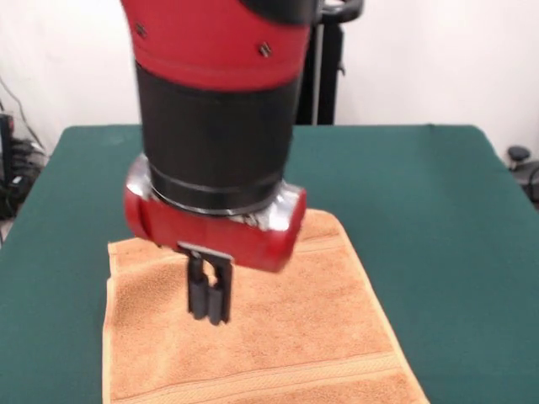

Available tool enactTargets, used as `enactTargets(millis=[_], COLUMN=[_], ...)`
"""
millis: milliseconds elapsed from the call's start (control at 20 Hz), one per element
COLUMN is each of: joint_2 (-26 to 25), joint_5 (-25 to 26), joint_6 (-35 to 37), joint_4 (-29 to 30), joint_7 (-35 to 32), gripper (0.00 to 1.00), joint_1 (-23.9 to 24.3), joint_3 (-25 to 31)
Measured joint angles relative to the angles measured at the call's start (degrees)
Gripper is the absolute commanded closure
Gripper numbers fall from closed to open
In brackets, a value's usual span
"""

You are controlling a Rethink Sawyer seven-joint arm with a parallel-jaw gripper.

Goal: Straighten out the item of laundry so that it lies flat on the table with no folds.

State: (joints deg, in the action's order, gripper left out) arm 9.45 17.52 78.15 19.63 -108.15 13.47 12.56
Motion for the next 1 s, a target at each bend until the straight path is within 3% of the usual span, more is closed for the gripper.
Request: enactTargets(millis=[250,500,1000], joint_2=[1.2,1.2,1.1], joint_5=[-1.1,-1.7,-3.6], joint_6=[-6.0,-6.6,-6.6], joint_4=[9.1,14.2,17.7], joint_7=[0.0,0.0,0.0], gripper=[1.0,1.0,1.0], joint_1=[-0.1,-0.3,-0.6], joint_3=[-1.0,-1.6,-1.7])
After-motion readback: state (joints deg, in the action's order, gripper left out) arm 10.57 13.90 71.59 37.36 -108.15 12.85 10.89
